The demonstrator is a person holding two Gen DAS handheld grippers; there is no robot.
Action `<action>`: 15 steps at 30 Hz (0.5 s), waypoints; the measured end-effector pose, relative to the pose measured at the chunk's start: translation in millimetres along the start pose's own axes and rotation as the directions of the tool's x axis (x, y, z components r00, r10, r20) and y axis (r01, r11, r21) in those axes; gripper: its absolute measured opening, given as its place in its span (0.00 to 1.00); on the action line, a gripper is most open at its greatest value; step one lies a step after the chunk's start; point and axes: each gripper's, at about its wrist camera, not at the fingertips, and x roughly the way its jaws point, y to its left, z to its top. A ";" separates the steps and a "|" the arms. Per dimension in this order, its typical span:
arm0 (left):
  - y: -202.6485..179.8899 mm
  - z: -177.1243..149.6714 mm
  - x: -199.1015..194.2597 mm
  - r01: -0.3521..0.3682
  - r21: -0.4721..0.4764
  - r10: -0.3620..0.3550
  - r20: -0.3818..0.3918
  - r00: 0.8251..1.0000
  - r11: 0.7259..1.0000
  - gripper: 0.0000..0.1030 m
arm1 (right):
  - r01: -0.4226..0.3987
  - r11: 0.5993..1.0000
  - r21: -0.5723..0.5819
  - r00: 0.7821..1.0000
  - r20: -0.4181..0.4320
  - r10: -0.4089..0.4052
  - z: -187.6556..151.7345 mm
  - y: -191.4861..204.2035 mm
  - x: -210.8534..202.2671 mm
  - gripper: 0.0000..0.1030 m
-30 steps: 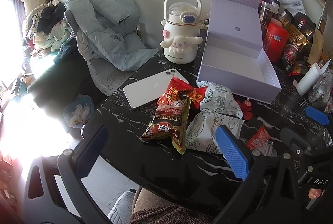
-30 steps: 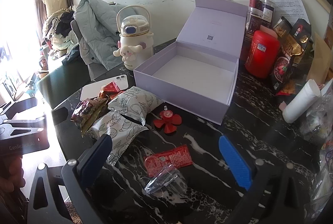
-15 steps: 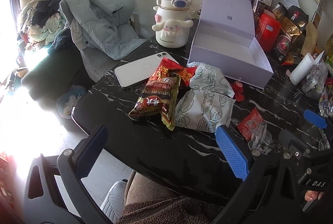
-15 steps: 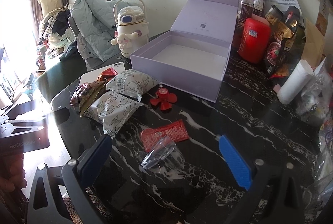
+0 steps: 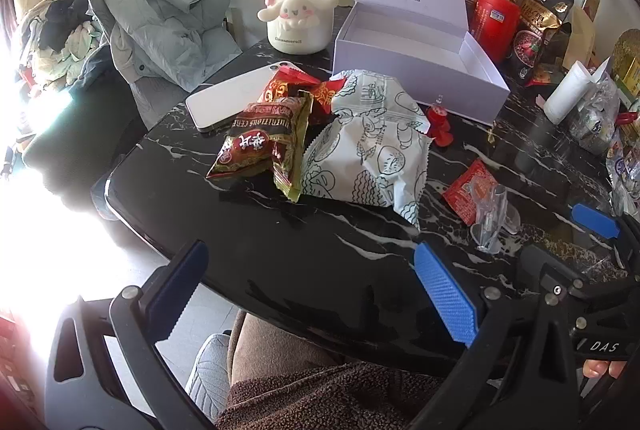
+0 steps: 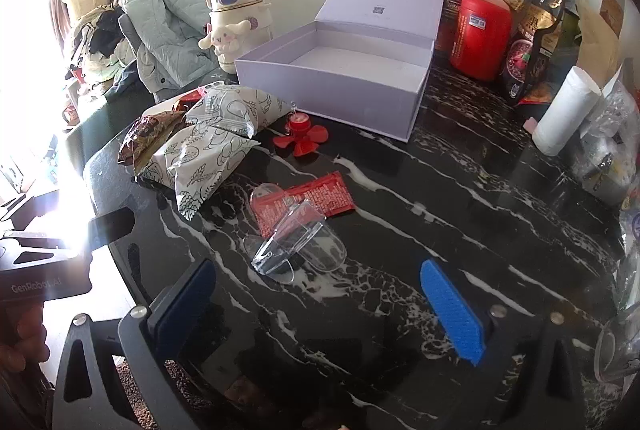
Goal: Organize objects
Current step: 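Move the left tool toward the red-and-gold snack bag and open it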
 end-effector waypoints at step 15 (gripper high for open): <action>19.3 -0.9 29.7 -0.003 -0.041 0.001 -0.042 0.999 0.999 1.00 | -0.015 0.999 -0.045 0.999 -0.053 0.012 3.6 8.0 41.7 1.00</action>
